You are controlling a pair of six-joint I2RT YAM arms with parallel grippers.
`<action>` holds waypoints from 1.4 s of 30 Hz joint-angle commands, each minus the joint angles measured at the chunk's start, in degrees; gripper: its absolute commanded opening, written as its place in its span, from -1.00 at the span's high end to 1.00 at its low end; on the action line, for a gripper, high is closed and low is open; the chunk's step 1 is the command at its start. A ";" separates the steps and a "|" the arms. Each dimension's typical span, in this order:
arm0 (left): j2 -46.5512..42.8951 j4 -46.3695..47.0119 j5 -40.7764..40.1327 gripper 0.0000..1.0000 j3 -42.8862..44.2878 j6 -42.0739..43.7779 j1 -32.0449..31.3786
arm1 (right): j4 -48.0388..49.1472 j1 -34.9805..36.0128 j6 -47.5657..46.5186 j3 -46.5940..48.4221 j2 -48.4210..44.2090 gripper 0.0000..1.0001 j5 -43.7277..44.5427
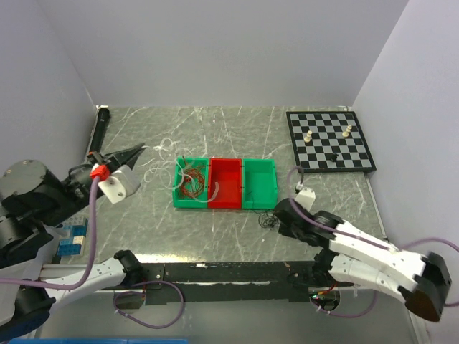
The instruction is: Untangle the cables
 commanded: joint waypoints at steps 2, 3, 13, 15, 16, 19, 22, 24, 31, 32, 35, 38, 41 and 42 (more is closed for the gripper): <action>1.16 -2.50 5.79 0.99 -3.54 -2.32 0.35 | 6.26 0.64 -14.12 6.75 -13.94 0.55 -2.12; 1.24 -2.85 6.76 0.99 -4.33 -3.02 0.35 | 7.41 0.72 -16.14 7.55 -15.61 0.47 -3.00; 3.79 -7.33 17.22 0.99 -6.45 -4.17 0.26 | 20.83 0.72 -33.11 10.91 -17.90 0.04 -15.47; 4.06 -8.13 19.50 0.99 -6.89 -3.47 0.26 | 28.21 0.63 -35.31 8.27 -18.96 0.00 -20.38; 4.06 -8.22 20.38 0.99 -7.24 -3.20 0.26 | 32.60 0.72 -36.02 6.52 -19.49 -0.03 -22.41; 4.23 -8.13 21.27 0.99 -7.68 -2.59 0.35 | 44.73 0.64 -37.87 2.21 -20.02 -0.22 -28.39; 4.76 -8.13 21.62 0.99 -7.59 -2.32 0.26 | 53.01 0.64 -39.27 1.05 -17.31 -0.67 -34.36; 4.85 -7.78 21.62 0.99 -7.42 -2.32 0.26 | 54.87 0.81 -40.15 2.36 -13.27 -0.71 -38.50; 5.64 -7.08 21.62 0.99 -6.72 -2.85 0.26 | 62.25 5.99 -45.60 3.59 -4.39 -0.75 -40.10; 5.72 -6.90 21.62 0.99 -6.54 -2.93 0.35 | 63.39 6.52 -46.13 3.95 -3.24 -0.75 -40.10; 6.08 -6.73 21.71 0.99 -6.10 -3.02 0.35 | 66.47 8.01 -47.54 5.53 0.89 -0.75 -40.97; 6.43 -6.64 21.71 0.99 -5.66 -3.20 0.26 | 69.55 8.72 -47.98 6.93 5.46 -0.74 -40.80; 6.60 -6.90 21.62 0.99 -5.05 -3.20 0.26 | 70.70 9.51 -49.47 8.78 9.50 -0.72 -38.09; 6.69 -6.99 21.62 0.99 -4.87 -3.11 0.35 | 70.87 9.86 -50.17 9.48 10.73 -0.71 -37.03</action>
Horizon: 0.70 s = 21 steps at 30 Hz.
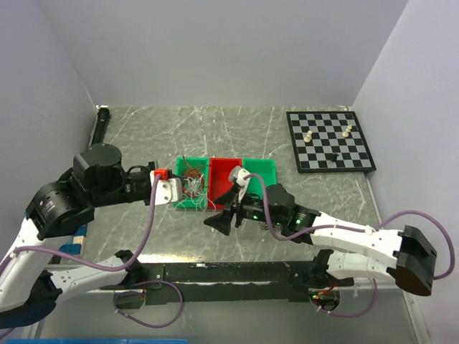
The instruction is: Untangle the cables
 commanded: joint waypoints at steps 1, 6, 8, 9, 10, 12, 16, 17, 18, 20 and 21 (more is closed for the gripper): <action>0.29 1.67 1.52 0.99 2.74 -0.42 0.20 | 6.98 1.67 -4.47 4.65 4.29 -0.70 3.26; 0.29 1.75 1.51 0.99 3.00 -0.60 0.11 | 9.36 2.81 -7.64 5.63 7.46 -0.64 10.01; 0.29 2.02 1.52 0.99 3.09 -0.77 0.11 | 11.02 3.16 -8.96 5.45 8.34 -0.59 12.57; 0.38 2.02 1.60 0.99 3.26 -0.95 0.28 | 11.99 3.43 -9.48 5.36 8.60 -0.57 13.98; 0.46 1.93 1.69 0.99 3.35 -1.04 0.37 | 12.69 3.78 -10.19 5.45 9.22 -0.54 15.47; 0.38 1.84 1.95 0.99 3.62 -1.30 0.55 | 13.14 4.83 -11.94 5.97 10.10 -0.46 19.33; 0.38 1.32 2.39 0.99 3.88 -1.30 0.73 | 16.12 7.73 -18.08 5.28 11.77 -0.36 28.47; 0.46 1.14 2.39 0.99 3.88 -1.22 0.73 | 17.09 8.34 -19.50 5.01 11.95 -0.37 29.97; 0.29 1.05 2.48 0.99 3.79 -1.13 0.81 | 17.79 8.70 -20.38 4.75 12.21 -0.42 30.33; 0.20 1.23 2.66 0.99 3.44 -1.21 0.90 | 18.15 9.31 -21.96 5.01 12.82 -0.45 31.91; 0.29 1.23 2.66 0.99 3.44 -1.13 0.99 | 18.67 9.75 -22.67 5.10 13.09 -0.45 33.40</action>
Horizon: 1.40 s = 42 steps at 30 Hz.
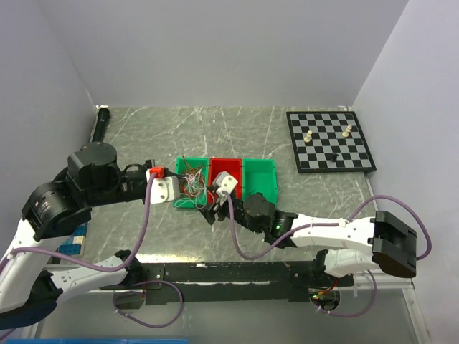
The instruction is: Untangle the cables
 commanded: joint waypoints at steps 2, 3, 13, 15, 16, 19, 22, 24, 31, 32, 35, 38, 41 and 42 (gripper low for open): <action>-0.11 1.05 1.94 0.99 1.61 -1.15 0.55 | 8.16 2.26 -7.27 1.40 1.00 -0.46 11.21; -0.19 1.05 2.11 0.99 1.61 -1.15 0.55 | 9.57 2.52 -7.88 1.23 1.44 -0.46 14.62; -0.63 1.67 2.38 0.99 0.99 -1.68 1.08 | 9.42 4.02 -6.05 2.54 2.15 0.55 17.73; -0.81 1.93 2.11 0.99 0.99 -1.68 1.08 | 7.48 4.11 -4.12 2.11 1.01 1.00 19.31; -0.98 1.93 1.94 0.99 1.08 -1.50 0.99 | 6.69 4.20 -2.98 1.32 0.31 1.00 20.18; -1.25 2.72 0.54 0.99 1.60 -1.06 1.08 | 2.13 4.46 1.68 -2.19 -3.81 1.00 22.12; -1.34 4.56 -2.18 0.99 3.10 0.17 0.99 | -4.90 4.72 10.19 -6.32 -8.82 1.00 23.18; -1.34 7.10 -4.82 0.99 4.32 0.17 1.08 | -10.52 5.07 16.16 -9.48 -12.08 1.00 23.53; -0.46 7.02 -5.88 0.99 7.59 3.32 1.08 | -20.82 8.41 27.17 -14.59 -17.98 1.00 28.10; -0.80 7.81 -6.49 0.99 7.24 3.85 0.99 | -22.31 8.42 28.66 -14.59 -18.15 1.00 28.71; -1.68 13.16 -9.74 0.99 7.14 5.18 0.99 | -28.01 8.42 33.49 -14.68 -18.33 1.00 30.21; -3.61 25.71 -14.83 0.99 4.78 7.36 0.99 | -34.69 8.59 40.86 -14.68 -17.89 1.00 29.95; -6.51 43.26 -21.59 0.99 -1.71 13.42 0.99 | -41.81 9.99 47.90 -14.86 -18.41 1.00 30.12; -6.96 50.29 -24.14 0.99 -4.60 17.01 0.99 | -43.57 10.95 49.66 -15.21 -18.85 1.00 30.39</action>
